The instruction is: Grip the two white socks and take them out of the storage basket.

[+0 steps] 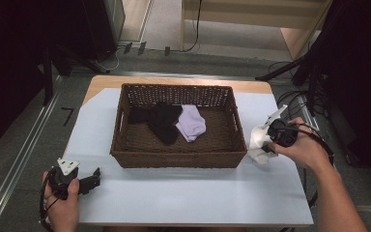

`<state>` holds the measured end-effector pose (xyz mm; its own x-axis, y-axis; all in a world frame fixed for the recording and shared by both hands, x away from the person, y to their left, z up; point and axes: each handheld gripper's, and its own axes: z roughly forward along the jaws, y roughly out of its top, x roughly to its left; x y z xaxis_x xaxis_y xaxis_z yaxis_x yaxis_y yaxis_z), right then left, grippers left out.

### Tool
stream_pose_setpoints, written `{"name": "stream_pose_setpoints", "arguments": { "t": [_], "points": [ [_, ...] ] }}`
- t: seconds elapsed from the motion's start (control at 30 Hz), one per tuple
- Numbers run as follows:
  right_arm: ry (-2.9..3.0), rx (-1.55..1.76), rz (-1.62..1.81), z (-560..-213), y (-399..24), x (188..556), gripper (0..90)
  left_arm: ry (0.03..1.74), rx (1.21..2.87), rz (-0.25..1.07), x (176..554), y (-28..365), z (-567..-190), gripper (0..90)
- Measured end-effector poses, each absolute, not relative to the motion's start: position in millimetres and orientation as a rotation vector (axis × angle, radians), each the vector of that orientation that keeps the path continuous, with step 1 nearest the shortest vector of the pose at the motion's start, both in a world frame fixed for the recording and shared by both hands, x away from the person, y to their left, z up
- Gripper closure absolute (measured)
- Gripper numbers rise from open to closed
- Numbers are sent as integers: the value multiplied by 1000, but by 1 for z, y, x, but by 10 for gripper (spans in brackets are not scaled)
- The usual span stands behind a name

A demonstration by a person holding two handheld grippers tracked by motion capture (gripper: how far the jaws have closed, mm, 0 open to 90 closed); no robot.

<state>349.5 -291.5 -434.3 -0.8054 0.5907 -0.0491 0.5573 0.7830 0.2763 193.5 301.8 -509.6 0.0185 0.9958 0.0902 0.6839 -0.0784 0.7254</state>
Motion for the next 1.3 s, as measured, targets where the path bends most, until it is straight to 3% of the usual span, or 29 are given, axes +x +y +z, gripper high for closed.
{"name": "stream_pose_setpoints", "arguments": {
  "t": [0.1, 0.27, 0.4, 0.57, 0.73, 1.3],
  "points": [
    [2797, 949, 414, -438, -292, 346, 424, 1708, 1812, 834, 194, 302, -510, 70],
    [2730, 1005, 457, -445, -294, 339, 253, 1701, 1810, 862, 193, 300, -510, 72],
    [2685, 1052, 477, -451, -298, 331, 174, 1694, 1816, 877, 191, 299, -509, 71],
    [2597, 1117, 528, -454, -304, 320, 138, 1691, 1778, 898, 189, 300, -508, 69],
    [2536, 1169, 604, -462, -314, 307, 112, 1656, 1740, 847, 186, 304, -505, 3],
    [2360, 1338, 840, -506, -334, 256, 24, 1581, 1621, 940, 182, 299, -500, 1]
  ]
}}
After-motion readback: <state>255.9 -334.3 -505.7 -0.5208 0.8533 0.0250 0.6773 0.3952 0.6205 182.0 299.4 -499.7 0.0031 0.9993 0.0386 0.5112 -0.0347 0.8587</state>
